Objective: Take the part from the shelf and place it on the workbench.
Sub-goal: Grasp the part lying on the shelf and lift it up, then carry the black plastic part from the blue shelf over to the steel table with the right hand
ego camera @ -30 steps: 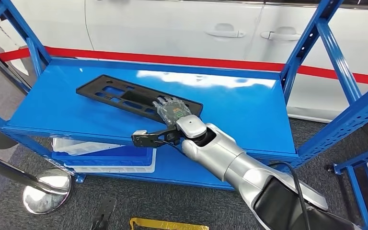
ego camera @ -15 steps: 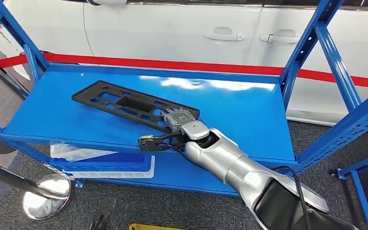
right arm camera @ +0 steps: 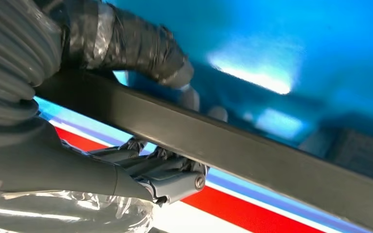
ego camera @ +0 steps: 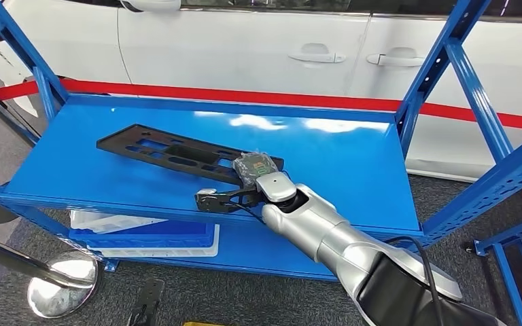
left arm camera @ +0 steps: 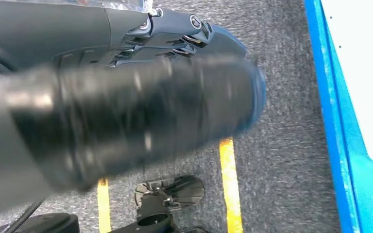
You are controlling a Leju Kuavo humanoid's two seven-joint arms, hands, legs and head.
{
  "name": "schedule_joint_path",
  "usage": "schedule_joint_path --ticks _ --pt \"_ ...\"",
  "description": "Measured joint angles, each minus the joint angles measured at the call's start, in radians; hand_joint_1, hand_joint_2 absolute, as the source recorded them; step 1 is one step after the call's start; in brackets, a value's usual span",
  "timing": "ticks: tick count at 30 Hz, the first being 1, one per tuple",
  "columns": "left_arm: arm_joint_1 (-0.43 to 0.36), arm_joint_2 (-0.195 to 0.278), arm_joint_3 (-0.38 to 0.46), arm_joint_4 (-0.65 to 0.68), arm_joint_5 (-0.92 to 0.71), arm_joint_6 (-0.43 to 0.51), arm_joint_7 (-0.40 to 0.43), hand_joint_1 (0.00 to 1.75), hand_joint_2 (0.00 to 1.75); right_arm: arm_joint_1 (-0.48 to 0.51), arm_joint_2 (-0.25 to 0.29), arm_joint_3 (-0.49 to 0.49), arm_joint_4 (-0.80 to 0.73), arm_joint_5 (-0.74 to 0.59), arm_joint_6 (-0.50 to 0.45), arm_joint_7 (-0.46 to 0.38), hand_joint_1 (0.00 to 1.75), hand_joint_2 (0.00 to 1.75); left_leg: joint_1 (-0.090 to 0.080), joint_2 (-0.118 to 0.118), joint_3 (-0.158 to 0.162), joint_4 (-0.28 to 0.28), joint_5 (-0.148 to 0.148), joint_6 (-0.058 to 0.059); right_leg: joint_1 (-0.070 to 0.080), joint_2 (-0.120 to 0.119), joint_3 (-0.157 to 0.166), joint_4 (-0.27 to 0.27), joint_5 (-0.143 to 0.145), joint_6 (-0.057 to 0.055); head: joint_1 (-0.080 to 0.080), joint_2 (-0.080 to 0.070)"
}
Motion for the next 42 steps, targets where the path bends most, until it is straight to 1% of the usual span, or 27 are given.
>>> schedule_joint_path --ticks 2,4,5,6,7,9,11,14,16,17,19,20,21,22,23,25,26,27,29,31,33,35,36,37,38,40,42 --pt "-0.001 0.000 0.000 0.000 0.003 -0.008 -0.006 0.00 1.75 -0.002 -0.003 0.001 0.000 0.000 -0.004 0.000 1.75 1.75 0.003 0.004 0.009 -0.013 0.006 0.013 0.001 -0.004 -0.025 0.062 -0.042 0.006 0.001 0.000" --pt "-0.001 0.000 0.000 0.000 0.005 -0.010 -0.007 0.00 1.75 -0.003 -0.005 0.003 0.000 0.001 -0.005 0.000 1.75 1.75 0.001 0.007 0.011 -0.014 0.007 0.019 0.000 -0.007 -0.081 0.188 -0.104 0.008 0.001 0.000" --pt "0.000 0.000 0.000 0.000 0.006 -0.010 -0.007 0.00 1.75 -0.003 -0.006 0.004 0.000 0.001 -0.005 0.000 1.75 1.75 0.001 0.008 0.011 -0.013 0.006 0.020 -0.001 -0.007 -0.105 0.240 -0.121 0.010 0.001 0.000" --pt "0.000 0.000 0.000 0.000 0.006 -0.010 -0.007 0.00 1.75 -0.002 -0.007 0.006 0.000 0.001 -0.005 -0.001 1.75 1.75 0.001 0.008 0.011 -0.011 0.005 0.021 -0.002 -0.007 -0.116 0.264 -0.121 0.011 0.001 0.000" --pt "0.000 0.000 0.000 0.000 0.006 -0.010 -0.007 0.00 1.75 -0.003 -0.007 0.007 0.000 0.001 -0.006 -0.002 1.75 1.75 0.001 0.007 0.011 -0.009 0.004 0.020 -0.004 -0.008 -0.108 0.248 -0.102 0.012 0.001 0.000" --pt "0.000 -0.001 0.001 0.000 0.004 -0.012 -0.009 0.00 1.75 -0.004 -0.008 0.010 -0.001 0.005 -0.012 -0.004 1.75 1.75 0.002 0.005 0.010 -0.001 -0.001 0.015 -0.007 -0.009 -0.049 0.128 -0.042 0.012 0.001 0.000" --pt "0.000 -0.002 0.001 0.000 0.002 -0.017 -0.014 0.00 1.75 -0.005 -0.007 0.013 -0.005 0.020 -0.027 -0.005 1.75 1.75 -0.001 0.002 0.004 0.014 -0.008 0.005 -0.007 -0.008 0.001 0.028 -0.011 0.008 0.000 0.000" --pt "0.000 -0.001 0.001 0.000 0.001 -0.028 -0.022 0.00 1.75 -0.004 -0.008 0.015 -0.022 0.052 -0.049 0.002 1.75 1.75 -0.001 -0.001 -0.003 0.019 -0.008 -0.009 -0.002 -0.007 0.008 0.008 -0.008 -0.003 -0.001 0.000" --pt "0.000 0.000 0.001 0.000 0.000 -0.035 -0.024 0.00 1.75 -0.005 -0.011 0.016 -0.037 0.071 -0.060 0.012 1.75 1.75 0.002 -0.001 -0.013 0.039 -0.024 -0.019 -0.006 -0.008 0.009 0.003 -0.003 -0.013 -0.002 0.000" --pt "0.000 0.000 0.001 0.000 0.000 -0.039 -0.025 0.00 1.75 -0.006 -0.013 0.016 -0.047 0.083 -0.066 0.019 1.75 1.75 0.003 0.000 -0.029 0.074 -0.046 -0.024 -0.008 -0.009 0.010 0.000 -0.001 -0.018 -0.003 0.000" --pt "0.000 0.000 0.001 0.000 0.000 -0.045 -0.026 0.00 1.75 -0.006 -0.021 0.016 -0.073 0.128 -0.087 0.043 1.75 1.75 0.007 0.000 -0.084 0.196 -0.105 -0.032 -0.008 -0.009 0.009 0.000 0.001 -0.022 -0.005 0.000" --pt "0.001 0.000 0.001 0.000 0.002 -0.043 -0.026 0.00 1.75 -0.007 -0.026 0.016 -0.089 0.162 -0.103 0.059 1.75 1.75 0.008 0.000 -0.112 0.256 -0.125 -0.034 -0.007 -0.008 0.009 0.000 0.000 -0.023 -0.005 0.000" --pt "0.002 0.000 0.001 0.000 0.004 -0.038 -0.025 0.00 1.75 -0.007 -0.033 0.016 -0.108 0.201 -0.119 0.078 1.75 1.75 0.009 0.000 -0.131 0.290 -0.129 -0.035 -0.007 -0.008 0.009 0.000 0.000 -0.023 -0.005 0.000" --pt "0.002 0.000 0.001 0.000 0.006 -0.030 -0.023 0.00 1.75 -0.009 -0.040 0.014 -0.130 0.240 -0.133 0.095 1.75 1.75 0.009 0.000 -0.132 0.287 -0.115 -0.035 -0.007 -0.007 0.009 0.000 -0.001 -0.023 -0.005 0.000" --pt "0.002 0.000 0.001 0.000 0.008 -0.021 -0.018 0.00 1.75 -0.011 -0.048 0.011 -0.157 0.281 -0.149 0.112 1.75 1.75 0.009 0.000 -0.116 0.246 -0.083 -0.033 -0.007 -0.006 0.010 0.001 -0.002 -0.023 -0.005 0.000" --pt "0.001 -0.001 0.001 0.000 0.010 -0.003 0.006 0.00 1.75 -0.015 -0.064 -0.002 -0.221 0.370 -0.198 0.141 1.75 1.75 0.007 0.000 -0.055 0.113 -0.018 -0.028 -0.006 -0.003 0.011 0.001 -0.005 -0.019 -0.005 0.000" --pt "0.002 -0.002 0.001 0.000 0.010 0.005 0.022 0.00 1.75 -0.017 -0.072 -0.012 -0.256 0.414 -0.230 0.154 1.75 1.75 0.005 -0.001 -0.031 0.059 -0.001 -0.024 -0.005 -0.002 0.010 0.001 -0.005 -0.016 -0.005 0.000" --pt "0.003 -0.003 0.001 0.000 0.011 0.011 0.038 0.00 1.75 -0.018 -0.081 -0.022 -0.293 0.451 -0.258 0.163 1.75 1.75 0.001 -0.001 -0.018 0.031 0.003 -0.021 -0.004 -0.001 0.007 0.000 -0.003 -0.011 -0.004 0.000" --pt "0.007 -0.005 0.001 0.000 0.014 0.015 0.063 0.00 1.75 -0.018 -0.094 -0.041 -0.362 0.493 -0.286 0.173 1.75 1.75 -0.004 -0.002 -0.014 0.018 0.000 -0.012 -0.005 0.000 0.003 -0.002 0.001 -0.004 -0.004 0.000" --pt "0.011 -0.008 0.001 0.001 0.019 0.015 0.077 0.00 1.75 -0.016 -0.106 -0.058 -0.424 0.516 -0.291 0.175 1.75 1.75 -0.001 0.001 -0.011 0.007 0.007 0.000 -0.006 -0.002 -0.002 0.010 -0.016 0.004 -0.003 0.000" --pt "0.012 -0.011 0.002 0.001 0.022 0.016 0.085 0.00 1.75 -0.012 -0.118 -0.073 -0.476 0.534 -0.293 0.172 1.75 1.75 0.001 0.003 -0.008 -0.004 0.015 0.012 -0.003 -0.006 -0.030 0.088 -0.075 0.007 0.001 0.000" --pt "0.012 -0.012 0.004 0.001 0.023 0.019 0.090 0.00 1.75 -0.004 -0.128 -0.086 -0.517 0.543 -0.299 0.169 1.75 1.75 -0.001 0.003 -0.013 -0.003 0.017 0.017 -0.001 -0.007 -0.078 0.213 -0.140 0.008 0.004 0.000" --pt "0.012 -0.012 0.006 0.001 0.022 0.020 0.091 0.00 1.75 0.002 -0.132 -0.093 -0.535 0.546 -0.304 0.167 1.75 1.75 -0.002 0.003 -0.017 0.000 0.018 0.019 -0.001 -0.008 -0.092 0.256 -0.153 0.009 0.004 0.000" --pt "0.012 -0.012 0.006 0.001 0.022 0.022 0.092 0.00 1.75 0.007 -0.136 -0.100 -0.550 0.548 -0.310 0.165 1.75 1.75 -0.002 0.003 -0.021 0.003 0.019 0.020 -0.002 -0.008 -0.092 0.267 -0.147 0.009 0.004 0.000" --pt "0.012 -0.013 0.006 0.001 0.022 0.023 0.092 0.00 1.75 0.010 -0.139 -0.107 -0.564 0.551 -0.314 0.164 1.75 1.75 -0.002 0.003 -0.026 0.008 0.020 0.020 -0.002 -0.008 -0.072 0.239 -0.125 0.008 0.004 0.000" --pt "0.013 -0.014 0.006 0.001 0.021 0.024 0.093 0.00 1.75 0.012 -0.144 -0.119 -0.591 0.553 -0.317 0.163 1.75 1.75 -0.002 0.003 -0.037 0.020 0.021 0.019 -0.002 -0.009 0.004 0.111 -0.075 0.007 0.004 0.000" --pt "0.012 -0.014 0.006 0.001 0.021 0.024 0.093 0.00 1.75 0.013 -0.148 -0.131 -0.619 0.555 -0.319 0.162 1.75 1.75 -0.004 0.002 -0.046 0.030 0.025 0.011 0.001 -0.008 0.051 0.024 -0.053 0.004 0.004 0.000"
